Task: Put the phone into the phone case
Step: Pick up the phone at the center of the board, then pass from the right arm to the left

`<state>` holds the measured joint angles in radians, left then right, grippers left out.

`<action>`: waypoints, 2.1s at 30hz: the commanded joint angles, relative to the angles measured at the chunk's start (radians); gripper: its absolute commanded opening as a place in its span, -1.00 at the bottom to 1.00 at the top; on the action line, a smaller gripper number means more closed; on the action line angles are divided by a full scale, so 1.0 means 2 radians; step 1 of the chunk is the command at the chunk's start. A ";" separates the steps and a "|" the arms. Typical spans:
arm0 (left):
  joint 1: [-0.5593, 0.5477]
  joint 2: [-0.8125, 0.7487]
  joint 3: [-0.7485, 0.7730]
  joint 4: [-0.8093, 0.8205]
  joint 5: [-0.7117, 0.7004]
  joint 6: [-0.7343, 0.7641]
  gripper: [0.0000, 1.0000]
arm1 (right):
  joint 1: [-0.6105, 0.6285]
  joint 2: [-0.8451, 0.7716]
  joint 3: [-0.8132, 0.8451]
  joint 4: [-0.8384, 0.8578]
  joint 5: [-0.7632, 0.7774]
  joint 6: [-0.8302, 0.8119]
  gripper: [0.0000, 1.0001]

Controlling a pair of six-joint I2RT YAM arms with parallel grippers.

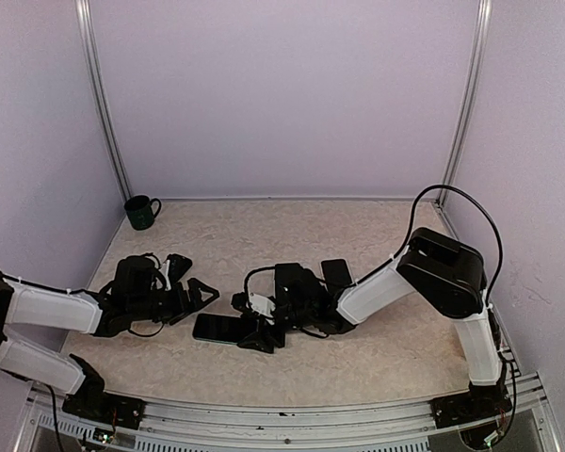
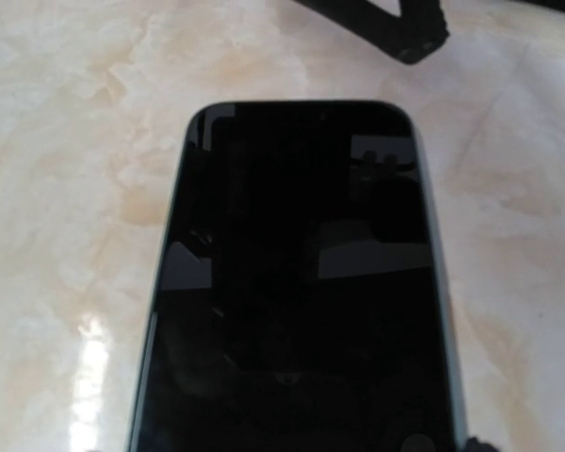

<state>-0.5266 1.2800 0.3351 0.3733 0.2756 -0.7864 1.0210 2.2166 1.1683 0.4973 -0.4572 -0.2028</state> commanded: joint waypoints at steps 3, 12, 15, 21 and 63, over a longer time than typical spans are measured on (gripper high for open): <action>0.003 -0.029 -0.010 -0.013 -0.007 -0.006 0.98 | 0.005 -0.020 -0.048 0.011 0.018 0.004 0.14; 0.000 -0.055 -0.040 -0.014 -0.008 -0.015 0.98 | 0.009 -0.080 -0.077 0.050 0.023 0.012 0.05; -0.003 -0.053 -0.050 -0.001 0.001 -0.019 0.98 | 0.014 -0.092 -0.082 0.059 0.025 0.011 0.02; -0.011 -0.046 -0.060 0.014 0.013 -0.021 0.98 | 0.022 -0.113 -0.088 0.070 0.034 0.004 -0.06; -0.044 -0.022 -0.103 0.249 0.157 -0.105 0.04 | 0.038 -0.158 -0.117 0.093 0.056 -0.020 -0.07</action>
<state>-0.6003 1.2388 0.1345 0.8043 0.5613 -0.9966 1.0847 1.9350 0.9134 0.6334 -0.3607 -0.2287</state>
